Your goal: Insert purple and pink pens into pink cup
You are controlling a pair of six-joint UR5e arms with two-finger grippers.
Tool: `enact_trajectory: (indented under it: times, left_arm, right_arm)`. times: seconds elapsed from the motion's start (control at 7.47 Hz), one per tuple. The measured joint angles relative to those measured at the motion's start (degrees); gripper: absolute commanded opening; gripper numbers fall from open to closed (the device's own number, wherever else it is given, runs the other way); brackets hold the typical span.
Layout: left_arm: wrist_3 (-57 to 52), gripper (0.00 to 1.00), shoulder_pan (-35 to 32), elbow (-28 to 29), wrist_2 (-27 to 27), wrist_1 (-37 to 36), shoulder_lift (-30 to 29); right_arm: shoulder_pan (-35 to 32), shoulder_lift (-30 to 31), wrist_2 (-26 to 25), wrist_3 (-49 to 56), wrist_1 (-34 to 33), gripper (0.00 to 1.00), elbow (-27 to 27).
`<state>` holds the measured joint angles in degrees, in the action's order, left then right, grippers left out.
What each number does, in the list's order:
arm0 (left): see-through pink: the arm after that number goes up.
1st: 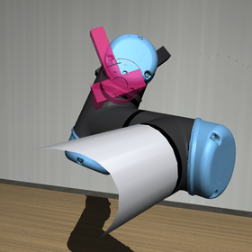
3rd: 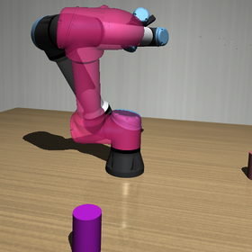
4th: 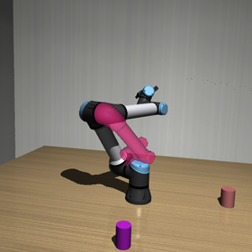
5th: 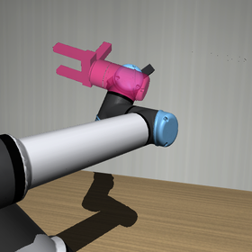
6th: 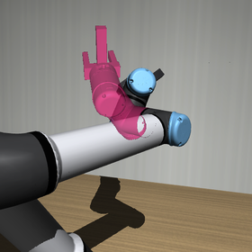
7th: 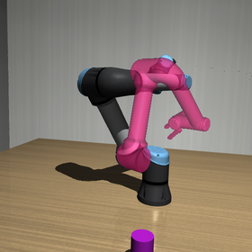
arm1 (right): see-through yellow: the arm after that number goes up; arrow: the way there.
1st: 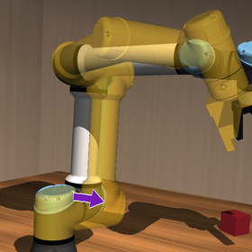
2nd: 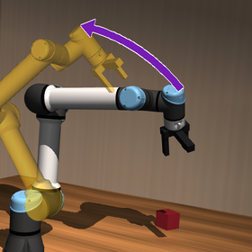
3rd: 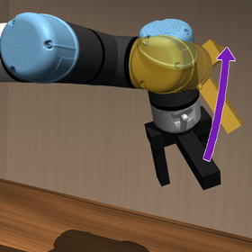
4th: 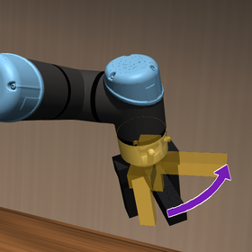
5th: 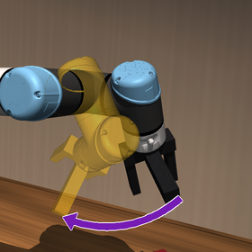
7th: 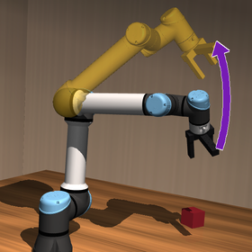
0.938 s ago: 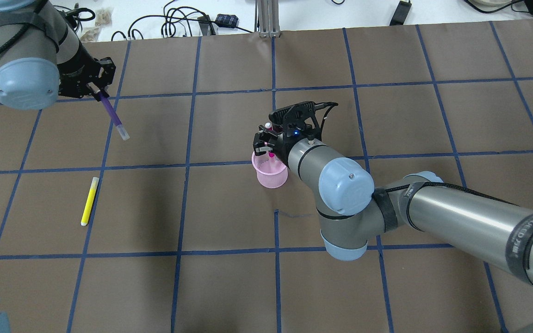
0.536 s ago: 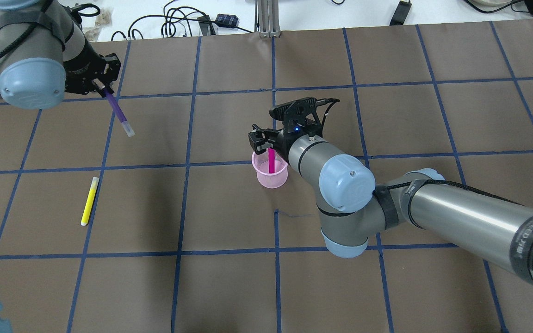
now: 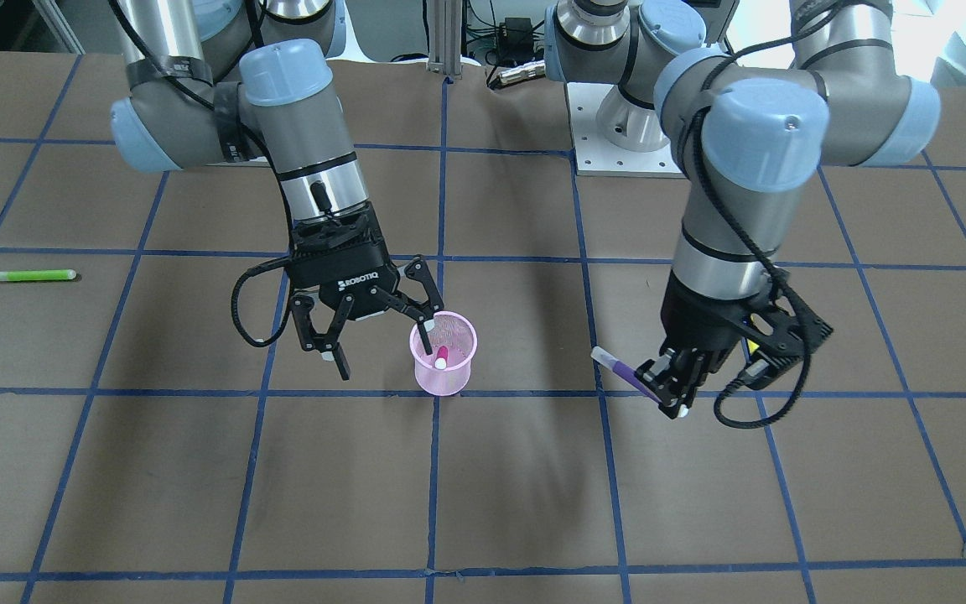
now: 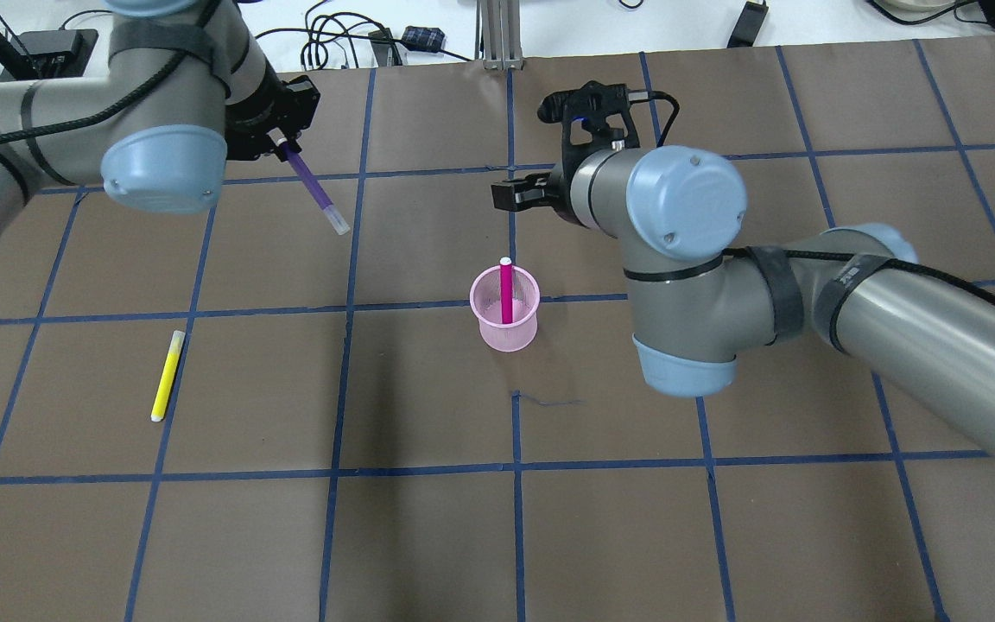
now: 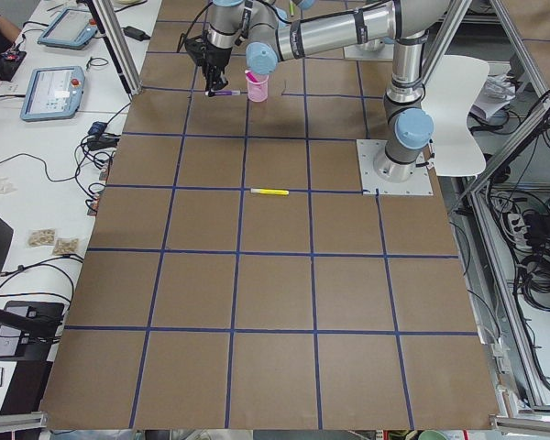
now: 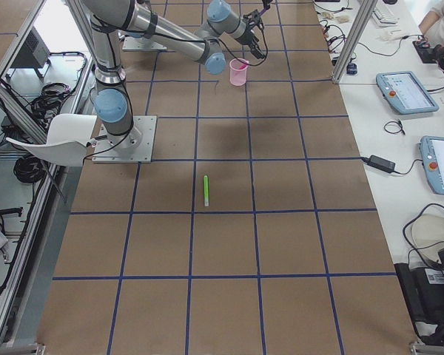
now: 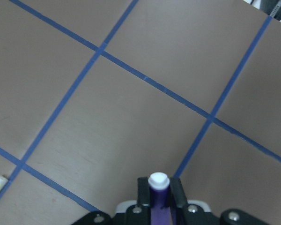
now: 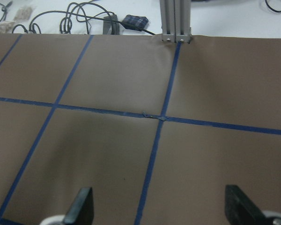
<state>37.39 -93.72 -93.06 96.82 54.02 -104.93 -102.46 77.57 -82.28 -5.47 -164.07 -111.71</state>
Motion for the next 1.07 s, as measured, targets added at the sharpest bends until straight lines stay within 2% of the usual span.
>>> enact_trajectory:
  times: [0.4,0.54,0.8,0.94,1.07]
  left_arm:
    - [12.71,0.00,-10.12,-0.89,5.35,-1.71,-0.79]
    - [16.32,0.00,-13.04,-1.59,7.38,-1.75,-1.06]
    - [22.01,0.00,-17.45,-3.23,11.18,-1.81,-1.26]
    - [24.85,0.00,-18.42,-3.73,11.88,-1.85,-1.45]
    - [27.29,0.00,-19.03,-3.94,12.15,-2.08,-1.81]
  right_arm:
    - [6.96,6.77,-0.29,0.75,28.22,1.00,6.94]
    - [8.94,8.49,-0.23,1.16,38.56,1.00,10.83]
    - [10.44,8.62,-0.13,3.03,57.12,1.00,22.12]
    - [10.60,8.31,-0.06,4.93,63.62,1.00,26.64]
    - [10.48,8.38,-0.03,5.89,66.97,1.00,28.66]
